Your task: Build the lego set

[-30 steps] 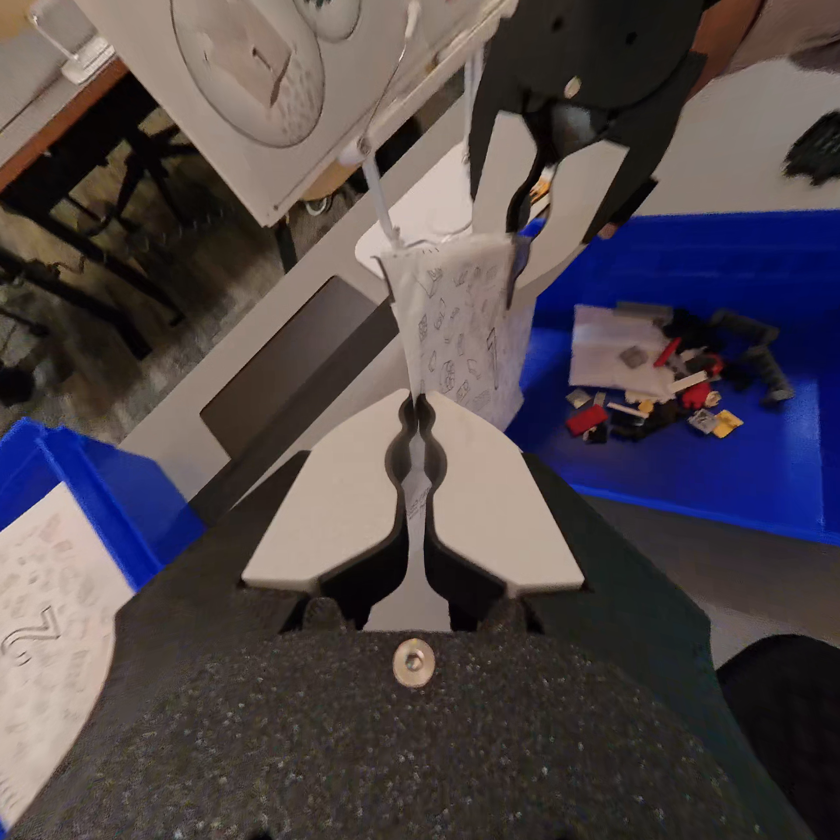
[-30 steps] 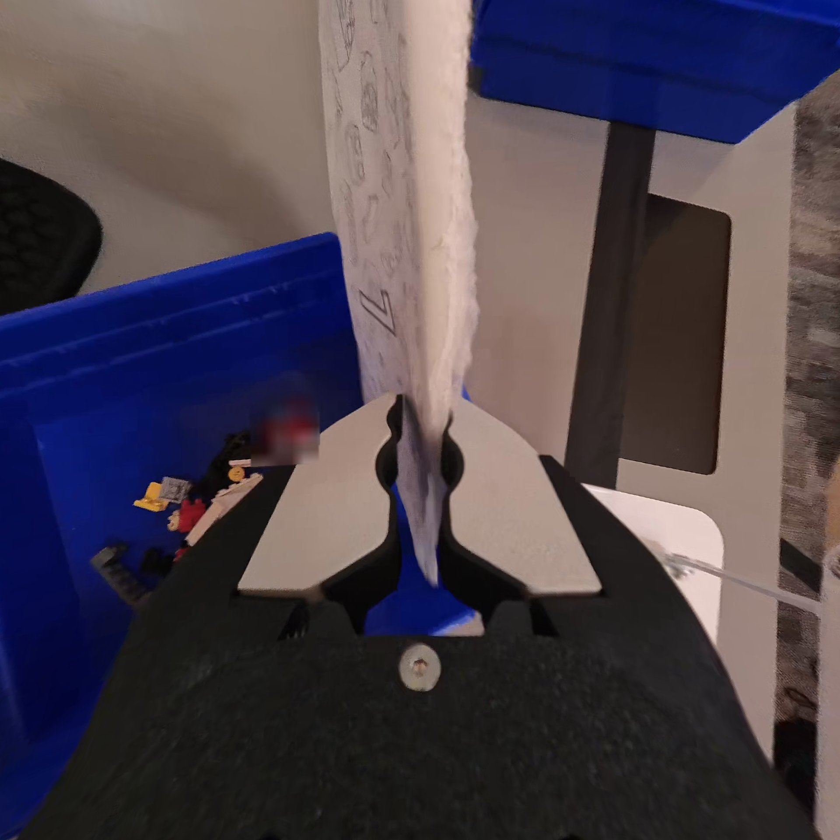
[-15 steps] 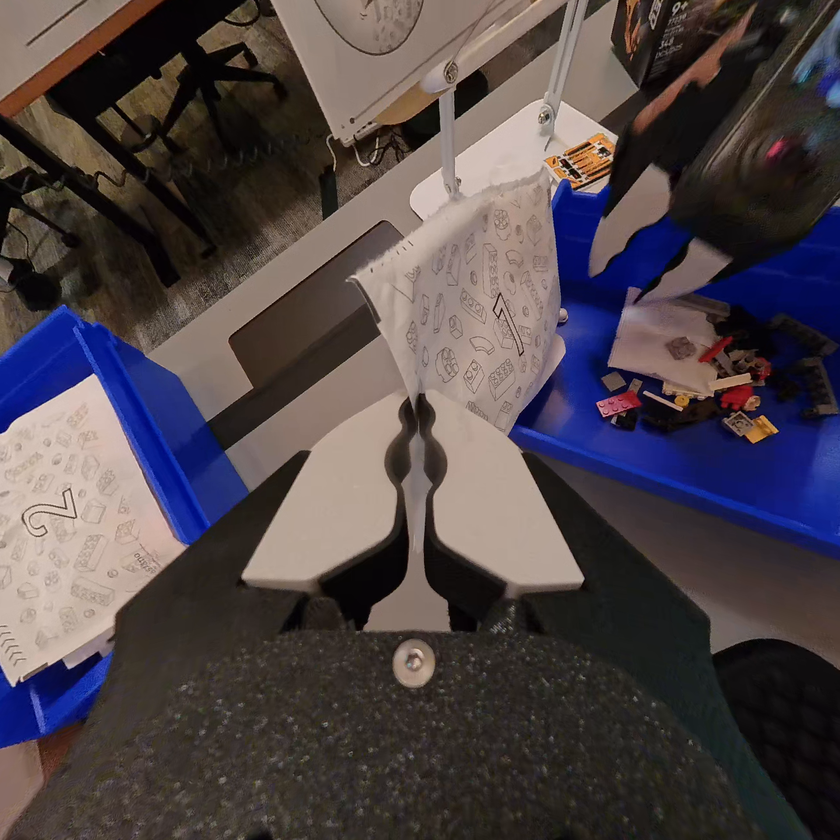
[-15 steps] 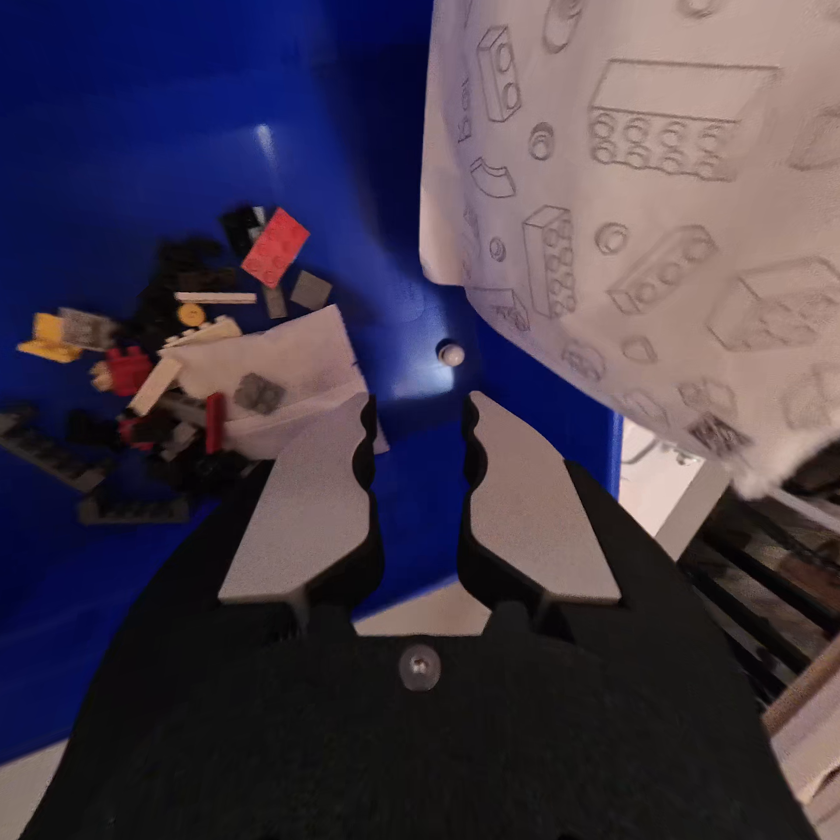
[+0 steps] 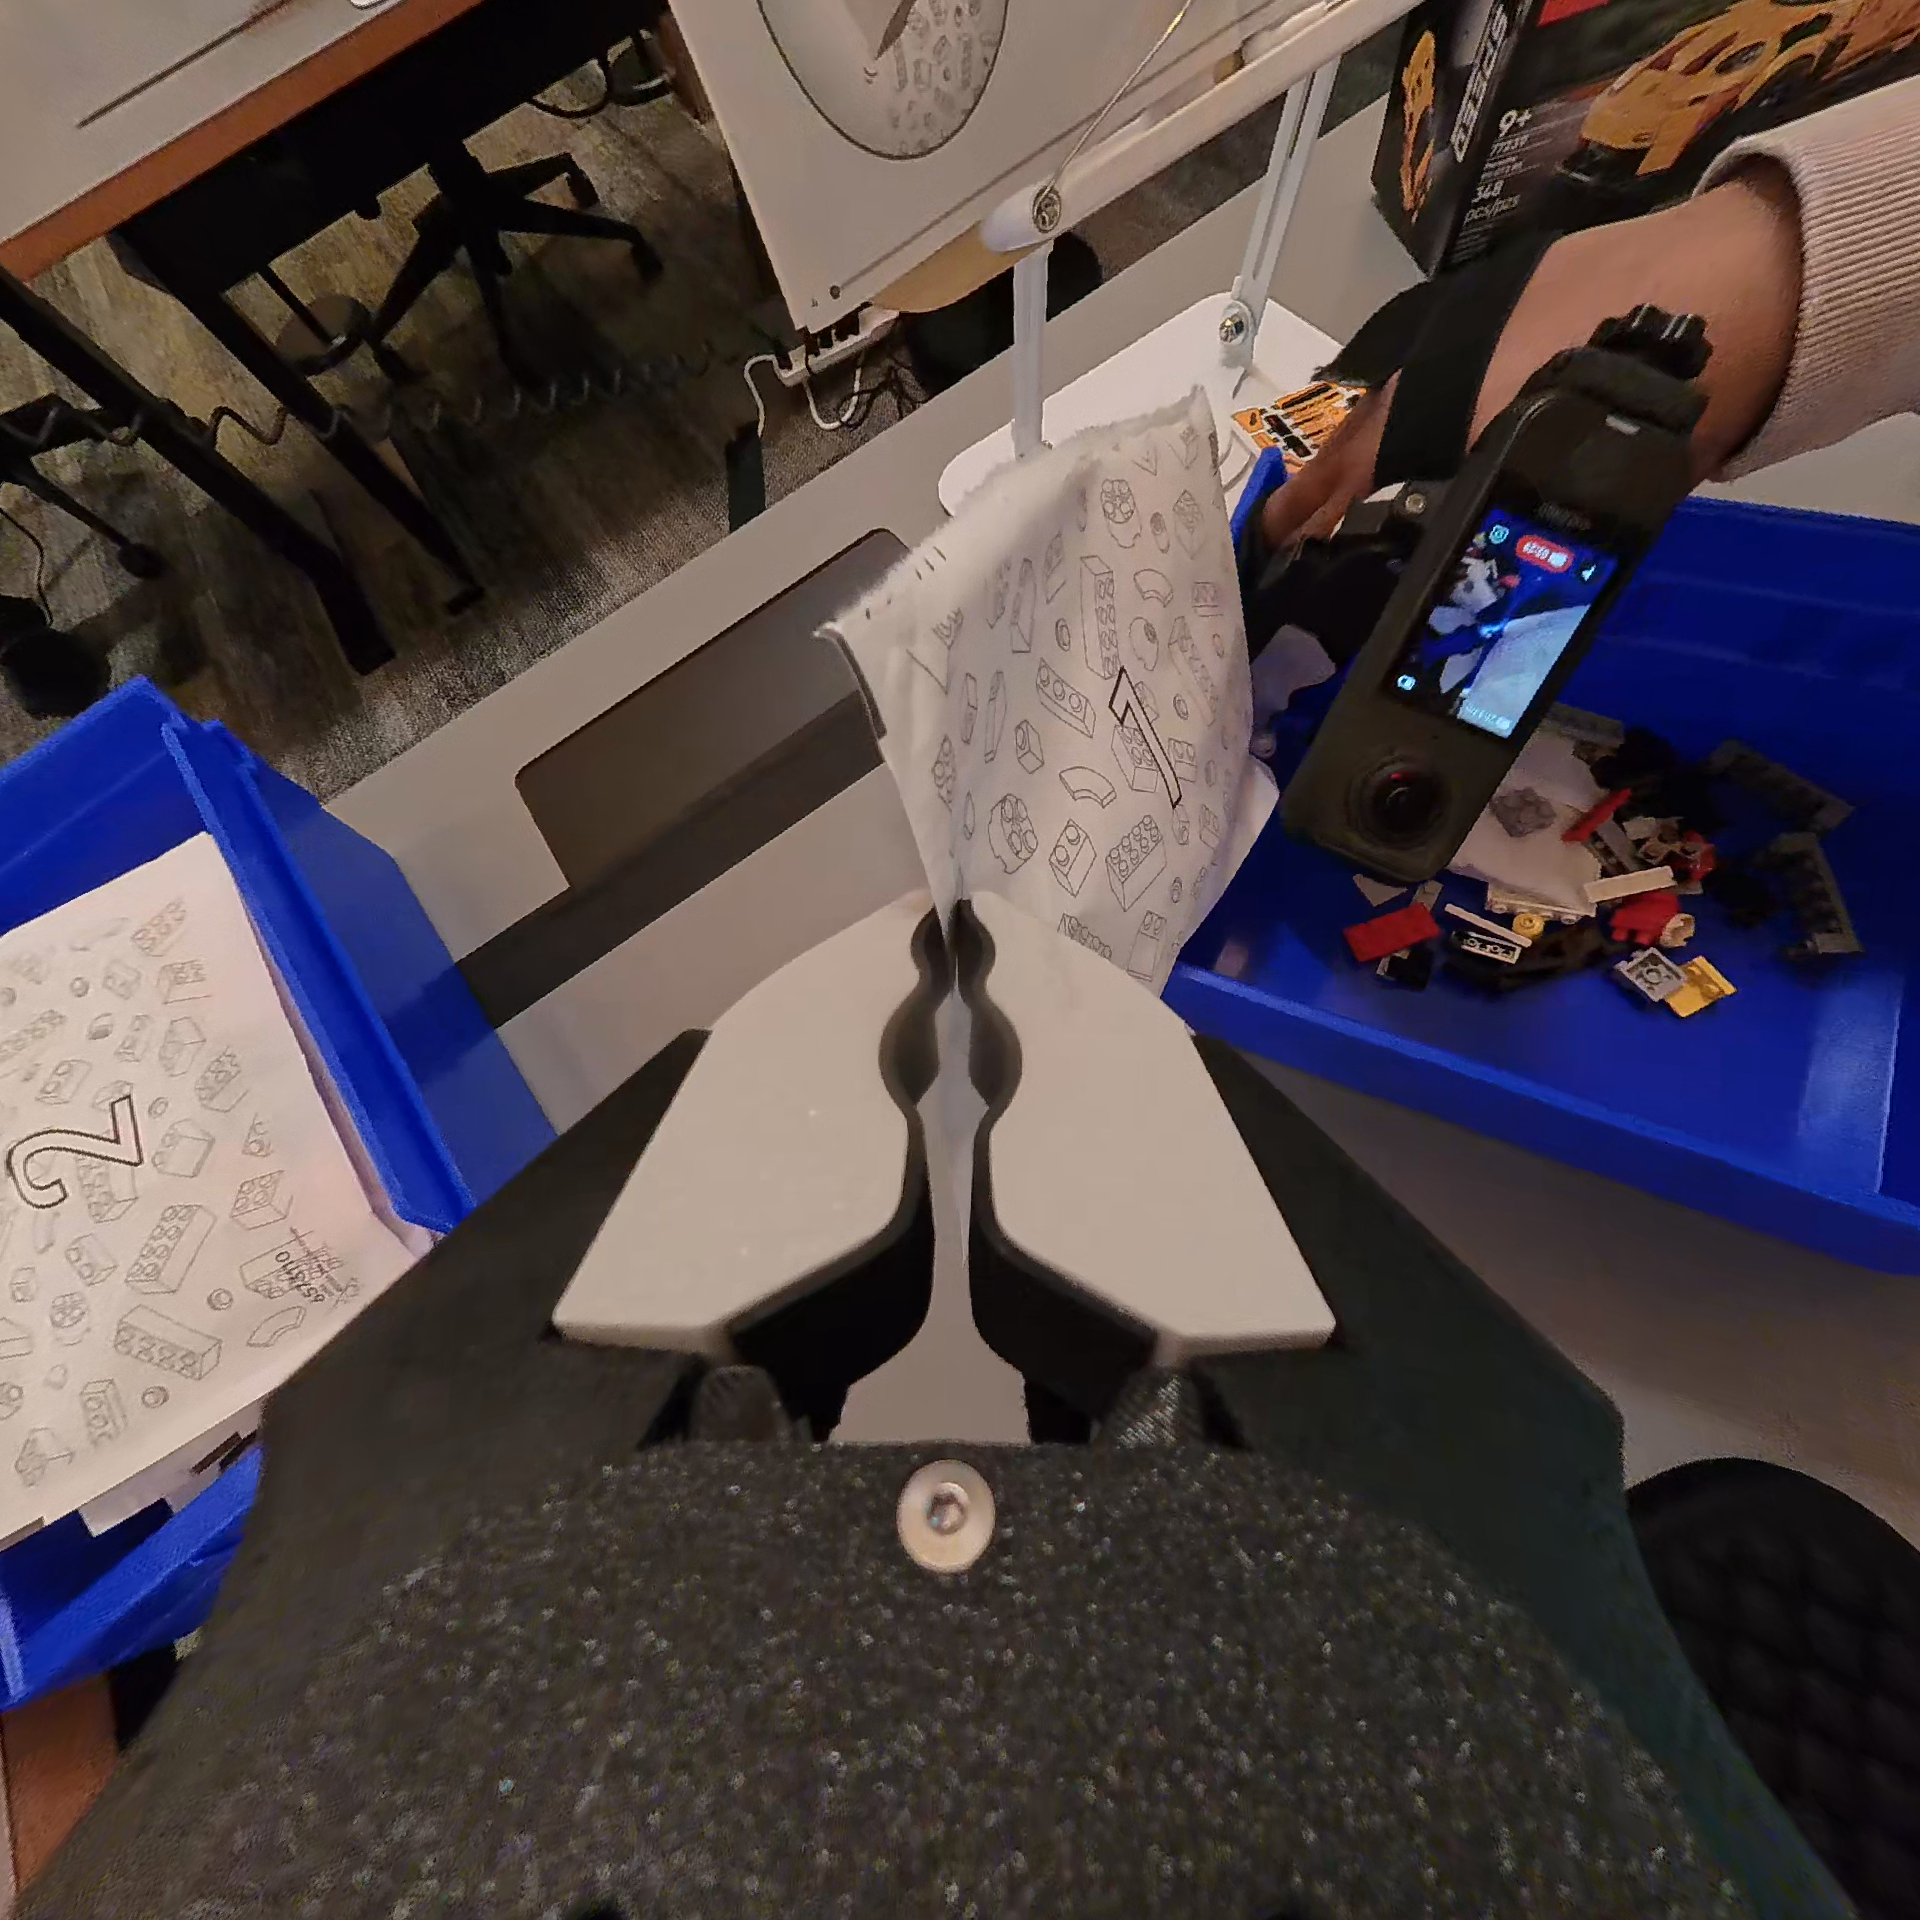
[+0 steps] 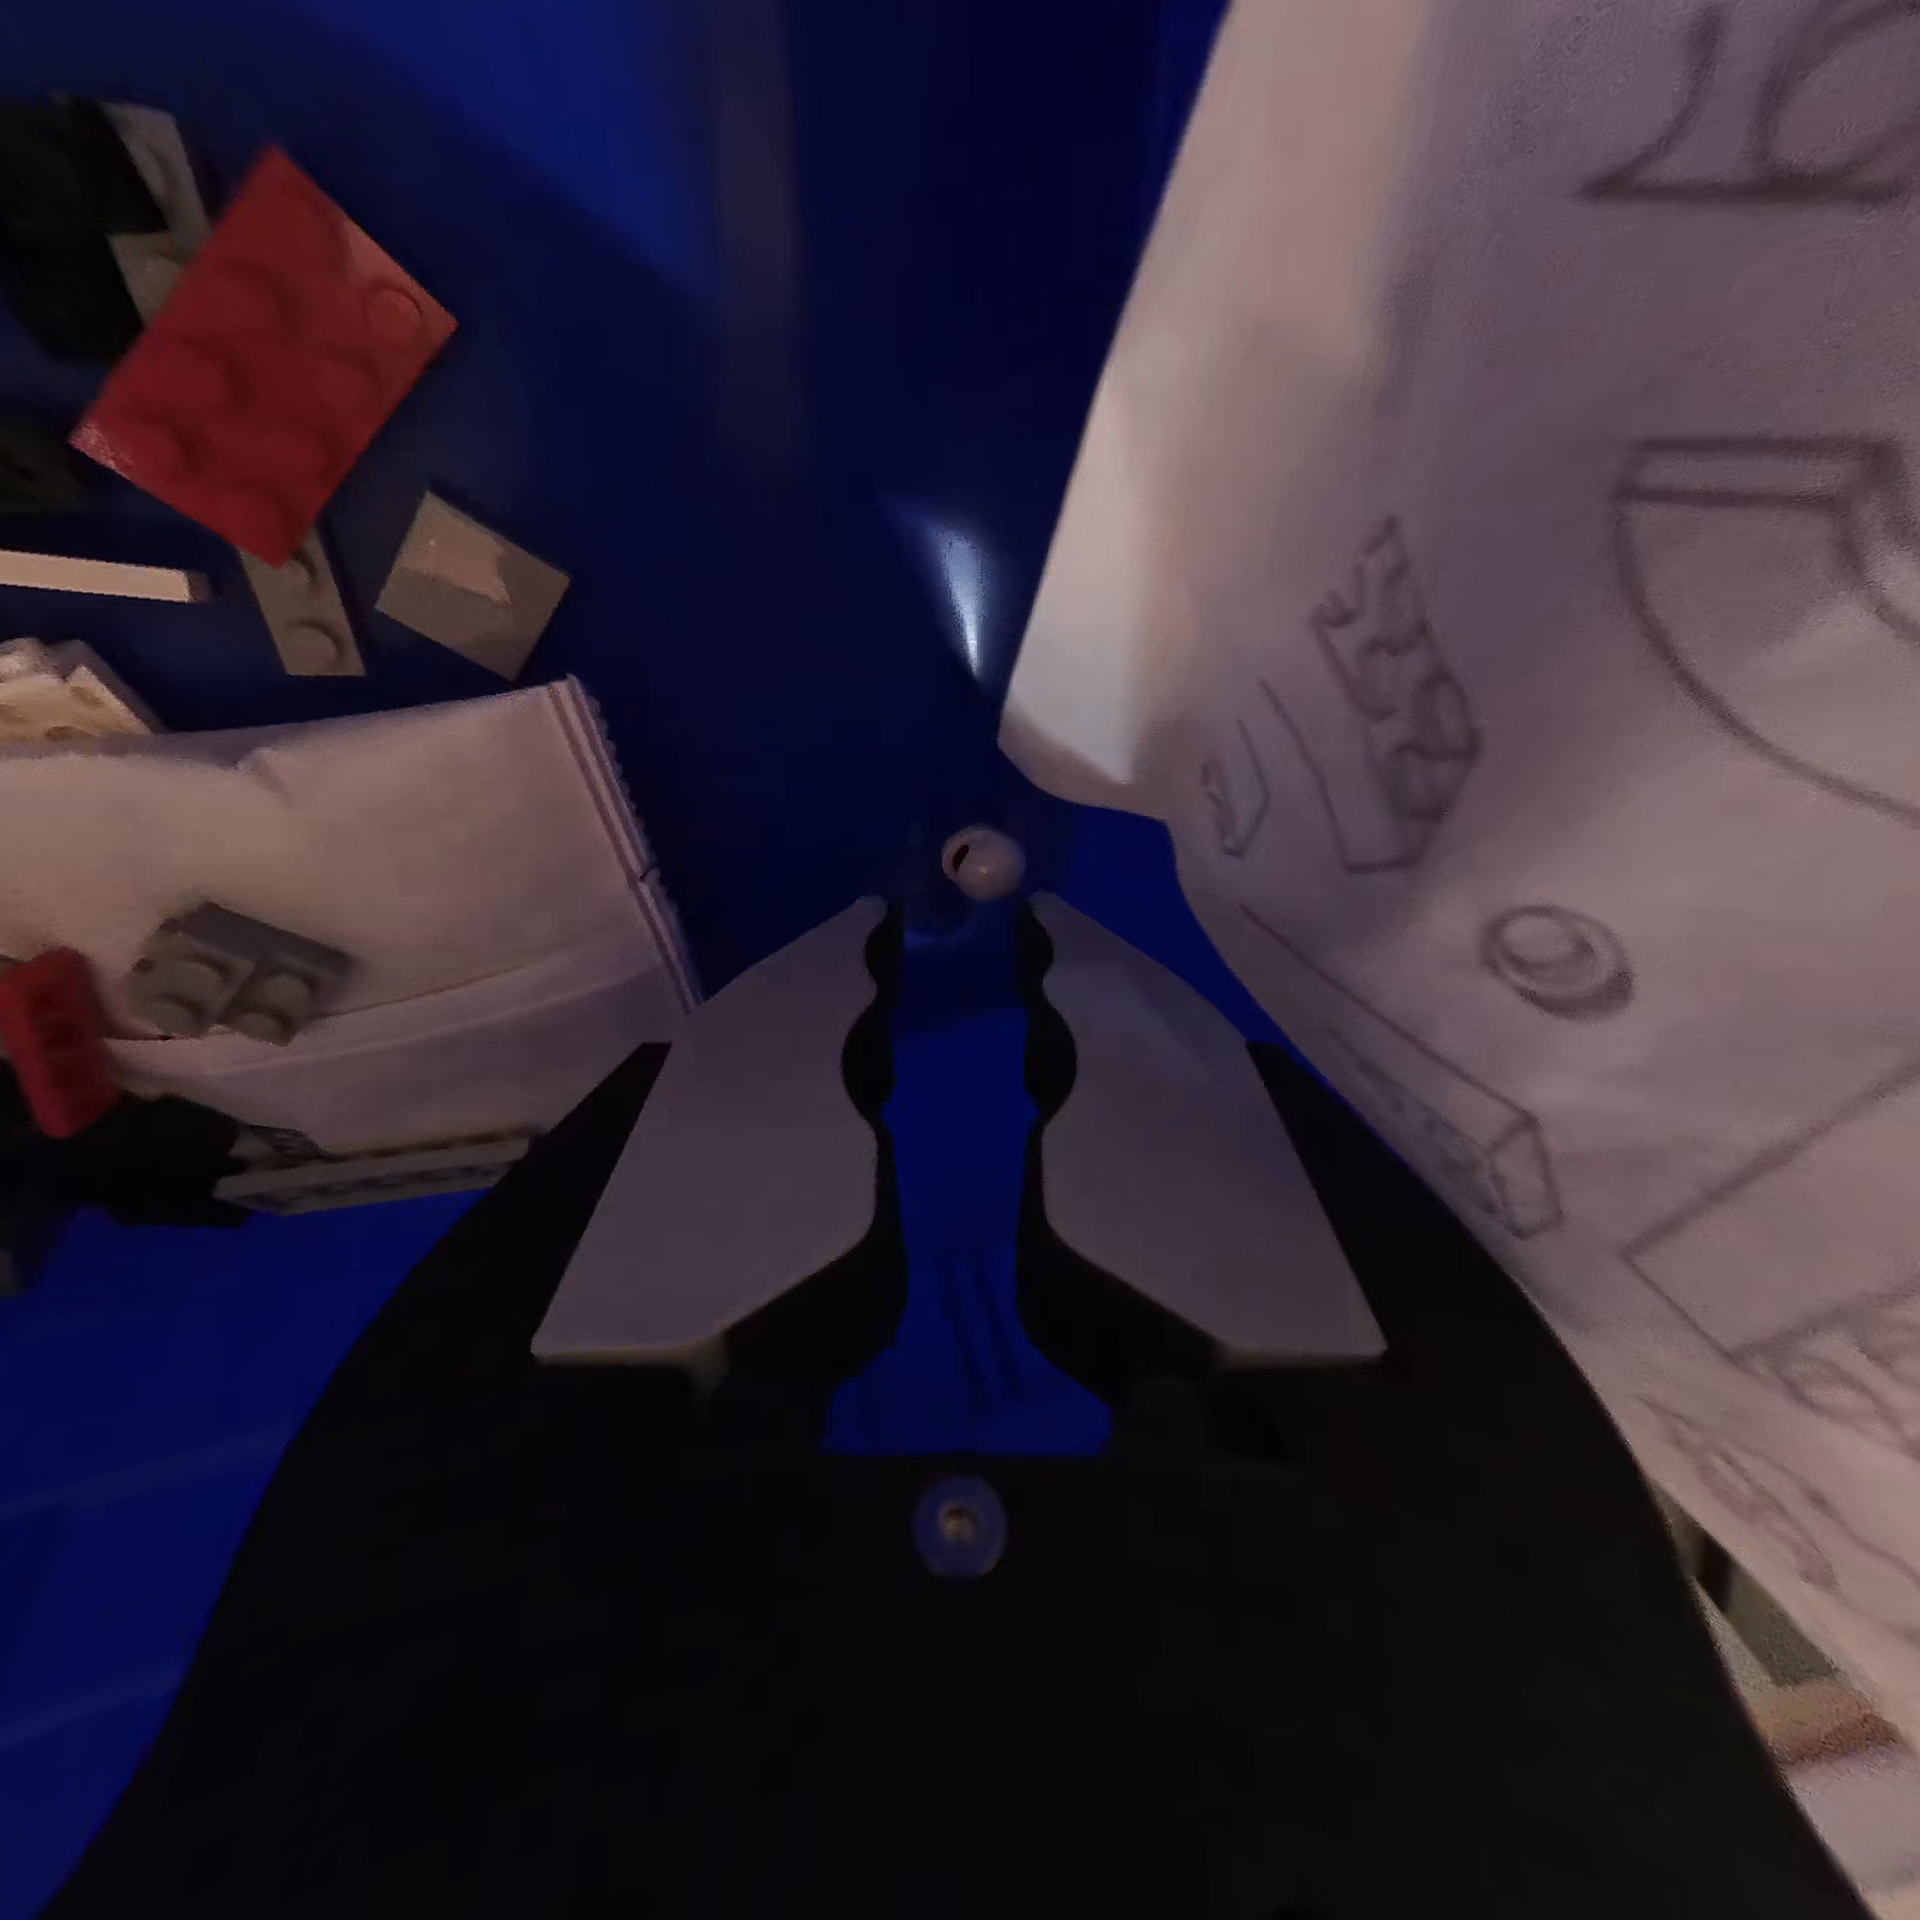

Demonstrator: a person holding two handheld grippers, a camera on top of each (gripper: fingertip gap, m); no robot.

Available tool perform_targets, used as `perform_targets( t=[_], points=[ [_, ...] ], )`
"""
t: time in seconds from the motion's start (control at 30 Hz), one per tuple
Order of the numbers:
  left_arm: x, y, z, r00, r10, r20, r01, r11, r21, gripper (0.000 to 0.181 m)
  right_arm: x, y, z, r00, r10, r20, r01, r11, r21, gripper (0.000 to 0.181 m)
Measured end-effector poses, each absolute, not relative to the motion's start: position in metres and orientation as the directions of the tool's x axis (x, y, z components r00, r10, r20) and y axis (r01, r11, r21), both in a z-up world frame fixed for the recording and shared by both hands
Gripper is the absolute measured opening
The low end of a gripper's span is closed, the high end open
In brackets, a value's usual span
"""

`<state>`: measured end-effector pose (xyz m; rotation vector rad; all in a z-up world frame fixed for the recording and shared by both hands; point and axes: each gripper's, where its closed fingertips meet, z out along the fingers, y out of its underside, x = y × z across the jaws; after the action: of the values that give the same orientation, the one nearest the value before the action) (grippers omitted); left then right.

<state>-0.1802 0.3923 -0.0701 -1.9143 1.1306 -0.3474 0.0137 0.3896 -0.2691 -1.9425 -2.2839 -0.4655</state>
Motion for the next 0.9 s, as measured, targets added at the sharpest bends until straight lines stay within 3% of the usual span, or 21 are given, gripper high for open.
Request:
perform_targets(
  t=[0.27, 0.67, 0.9],
  points=[
    [-0.183, 0.394, -0.070, 0.543, -0.823, -0.168, -0.564, -0.209, -0.799, 0.000, 0.010, 0.395, -0.270, -0.227, 0.920, 0.320, 0.958, 0.152, 0.243, 0.019],
    [-0.188, 0.394, -0.072, 0.543, -0.825, -0.160, -0.558, -0.211, -0.803, 0.000, 0.012, 0.396, -0.271, -0.239, 0.932, 0.271, 0.951, 0.169, 0.258, 0.015],
    [-0.183, 0.388, -0.068, 0.522, -0.836, -0.168, -0.565, -0.191, -0.803, 0.000, 0.014, 0.344, -0.229, -0.178, 0.971, 0.158, 0.982, 0.167, 0.086, 0.013]
  ],
)
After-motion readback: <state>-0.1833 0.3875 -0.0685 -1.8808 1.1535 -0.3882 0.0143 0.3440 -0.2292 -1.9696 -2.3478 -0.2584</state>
